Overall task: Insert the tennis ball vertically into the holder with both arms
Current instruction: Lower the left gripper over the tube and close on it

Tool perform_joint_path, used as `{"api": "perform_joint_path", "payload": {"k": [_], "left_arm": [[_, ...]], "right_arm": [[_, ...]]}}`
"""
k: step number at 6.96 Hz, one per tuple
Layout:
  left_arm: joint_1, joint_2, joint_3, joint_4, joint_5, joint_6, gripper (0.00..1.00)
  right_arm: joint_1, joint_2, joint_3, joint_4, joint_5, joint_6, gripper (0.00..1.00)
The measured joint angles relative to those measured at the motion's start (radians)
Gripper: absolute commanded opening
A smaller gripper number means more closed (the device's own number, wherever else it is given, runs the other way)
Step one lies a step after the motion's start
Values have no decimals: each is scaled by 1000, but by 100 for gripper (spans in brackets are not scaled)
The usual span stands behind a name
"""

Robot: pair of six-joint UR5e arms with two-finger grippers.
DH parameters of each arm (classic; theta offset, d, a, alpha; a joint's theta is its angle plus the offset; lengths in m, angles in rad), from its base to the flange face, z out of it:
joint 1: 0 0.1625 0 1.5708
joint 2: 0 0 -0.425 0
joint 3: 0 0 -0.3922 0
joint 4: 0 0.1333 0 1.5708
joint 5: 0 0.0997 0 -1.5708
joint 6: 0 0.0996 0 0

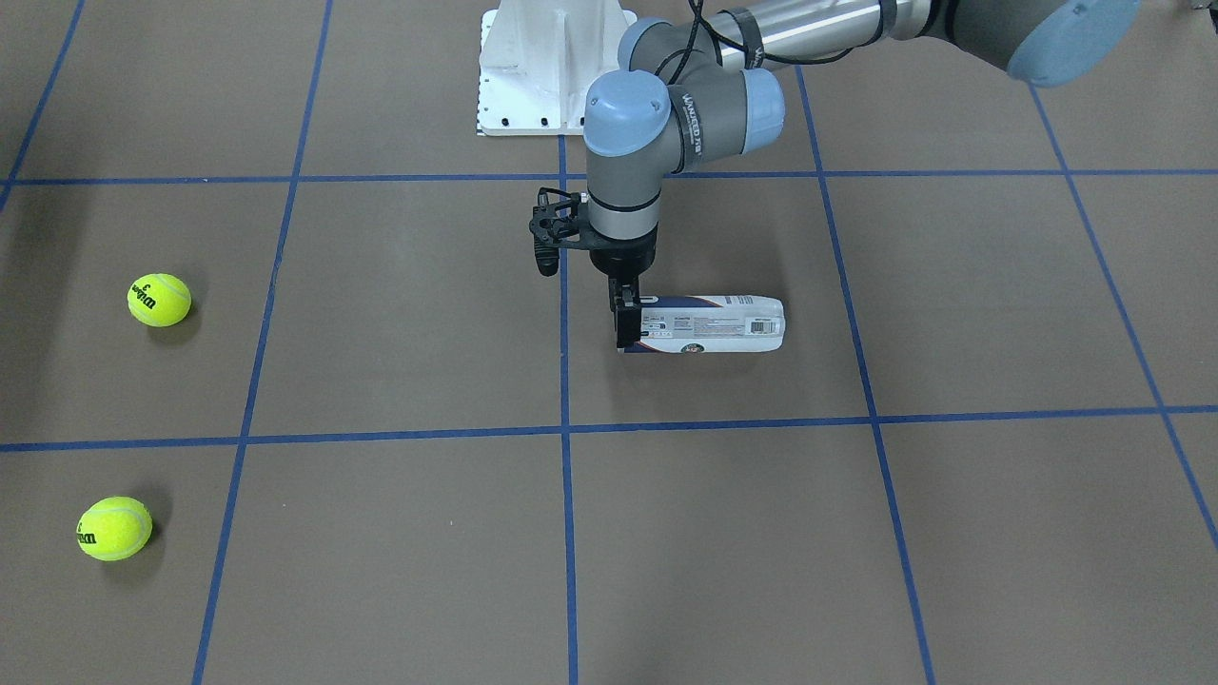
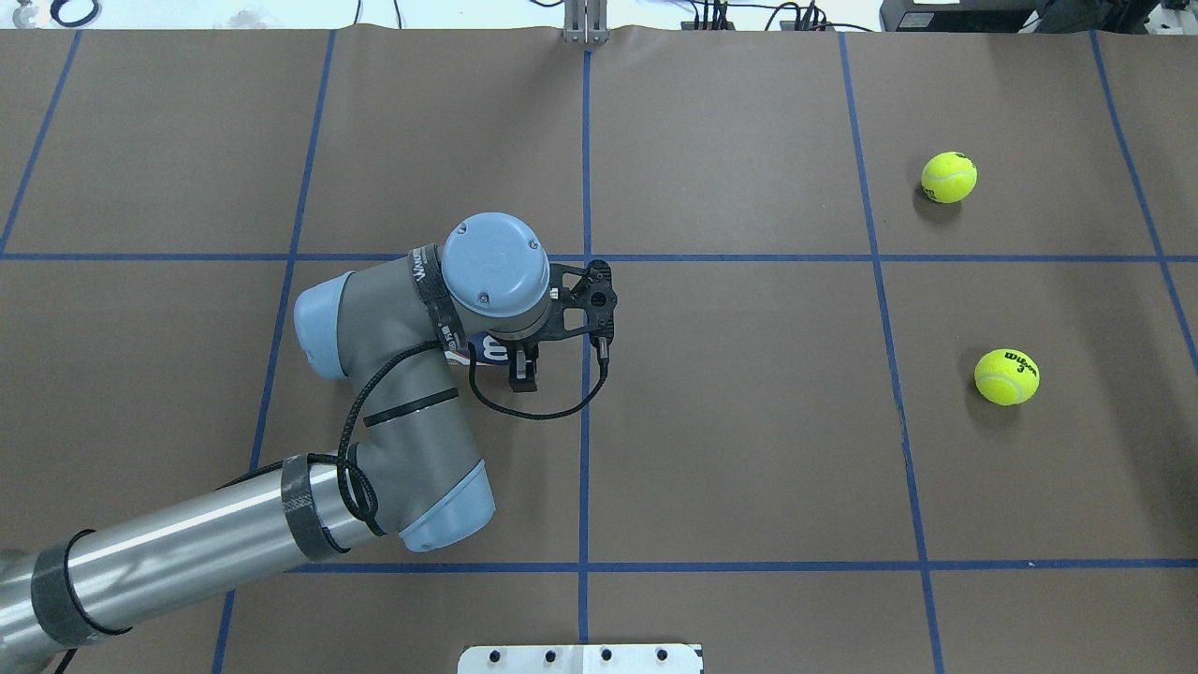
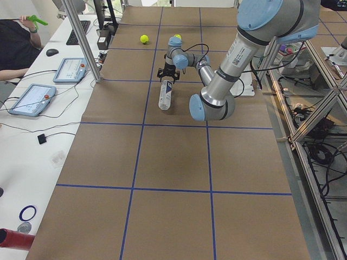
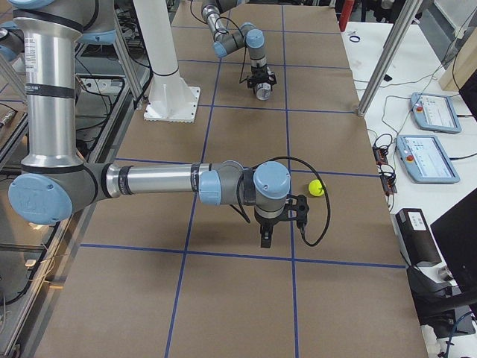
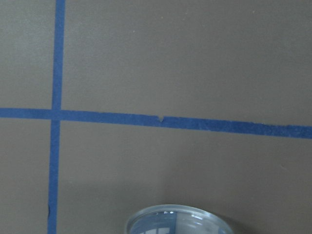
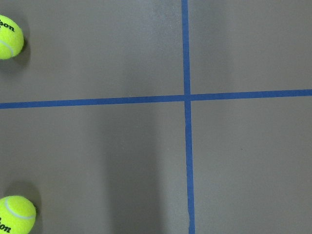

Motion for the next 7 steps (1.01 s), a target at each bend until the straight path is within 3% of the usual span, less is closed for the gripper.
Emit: {"api": "perform_joint_path", "payload": {"k": [4, 5, 7], "left_arm": [[5, 0, 17, -8, 23, 1, 99], [5, 0, 23, -9, 27, 3, 91], [6, 0, 25, -8, 29, 2, 40]], "right_arm": [[-1, -3, 3, 1, 1, 0, 100], [-1, -3, 2, 1, 1, 0, 100], [0, -4, 1, 1, 1, 0, 100]]}}
